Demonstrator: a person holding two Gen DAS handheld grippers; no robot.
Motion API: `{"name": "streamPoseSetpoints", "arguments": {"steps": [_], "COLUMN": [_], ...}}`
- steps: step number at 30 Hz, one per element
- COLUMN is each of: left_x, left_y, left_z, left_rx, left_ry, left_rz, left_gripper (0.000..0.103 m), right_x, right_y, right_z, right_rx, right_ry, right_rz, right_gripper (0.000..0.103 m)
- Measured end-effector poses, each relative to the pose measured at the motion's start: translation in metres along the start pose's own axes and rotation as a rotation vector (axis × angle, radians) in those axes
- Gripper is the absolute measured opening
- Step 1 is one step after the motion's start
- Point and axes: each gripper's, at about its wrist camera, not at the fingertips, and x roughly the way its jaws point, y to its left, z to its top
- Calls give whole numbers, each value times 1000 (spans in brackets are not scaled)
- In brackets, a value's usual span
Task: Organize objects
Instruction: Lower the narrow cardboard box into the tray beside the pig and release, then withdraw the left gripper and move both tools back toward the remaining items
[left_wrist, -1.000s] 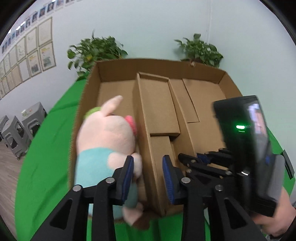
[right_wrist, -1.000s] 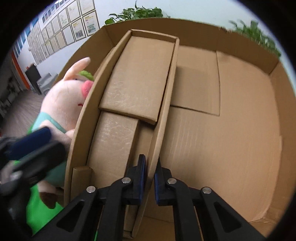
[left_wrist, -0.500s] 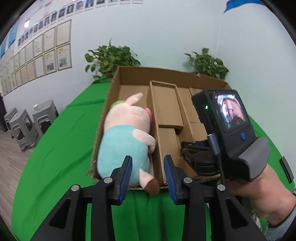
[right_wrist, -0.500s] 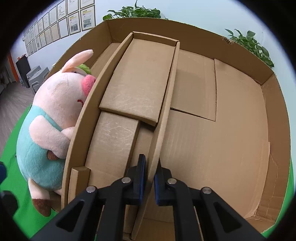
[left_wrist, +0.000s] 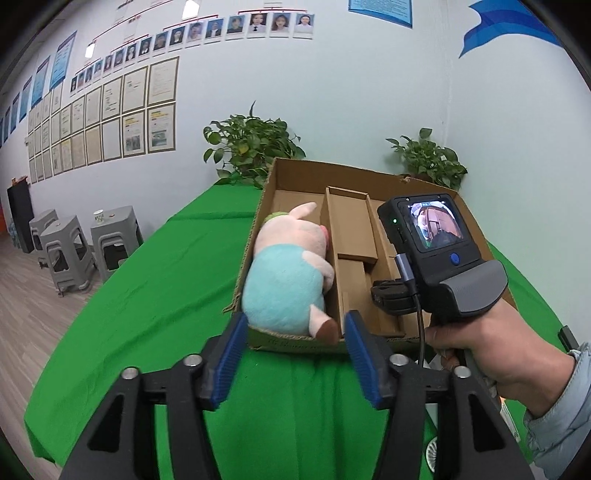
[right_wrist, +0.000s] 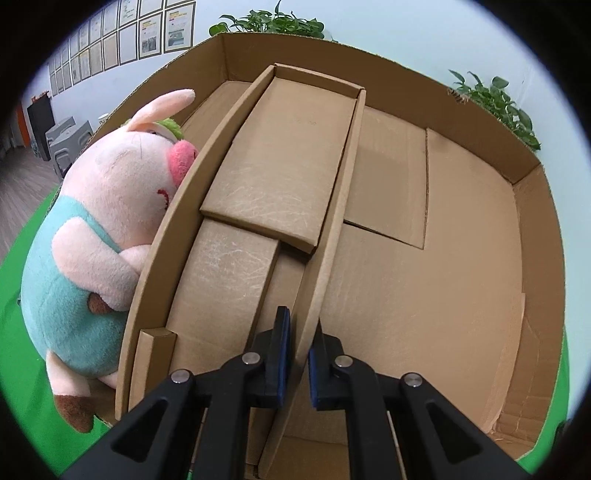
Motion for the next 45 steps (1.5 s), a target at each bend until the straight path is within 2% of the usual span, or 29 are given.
{"name": "streamPoseSetpoints", "arguments": {"steps": [3,5,6,7,8,9,12,14,16,18,22,26,30,34,37,39,45], "left_x": [-16,-26,-29,-34,-36,-41,-52,-56,-61,-68,-78,-74,-72,-55,-42,-35,-28], "left_y": [4,6,7,8,9,10,12,13,14,16,13,-8,-35,-60,-77,-85,-100], "left_z": [-4,-6,-5,-5,-4,-3,0,3,5,2,-1,-2,-7,-8,-6,-3,6], "left_rx": [-8,-6,-4,-2,-2,-3,1,9,13,-6,-71,-56,-21,-4,17,9,26], "left_ry": [-34,-66,-77,-91,-102,-112,-134,-144,-152,-156,-161,-113,-79,-7,20,34,70], "left_rz": [29,35,37,38,36,29,4,7,-9,-43,-109,-182,-214,-247,-221,-219,-236], "left_gripper": [71,79,81,83,87,88,91,96,97,97,97,97,97,97,97,97,97], "right_x": [-5,-8,-9,-13,-16,-25,-48,-71,-90,-108,-141,-165,-173,-168,-154,-145,-138], "right_y": [2,3,-4,-9,-14,-18,-20,-17,-22,-27,-37,-44,-52,-62,-74,-86,-104], "right_z": [-3,-1,1,2,4,3,0,-9,-20,-38,-68,-96,-118,-128,-136,-139,-153], "right_rx": [-23,-19,-9,5,21,40,32,23,26,51,89,100,144,157,199,234,251], "right_ry": [-21,-33,-42,-53,-65,-86,-140,-196,-250,-288,-337,-368,-379,-392,-375,-362,-351], "right_rz": [-23,-39,-42,-29,-10,13,37,50,66,36,17,-31,-13,17,57,122,159], "right_gripper": [12,21,34,54,62,69,78,79,79,80,80,81,83,83,83,83,83]}}
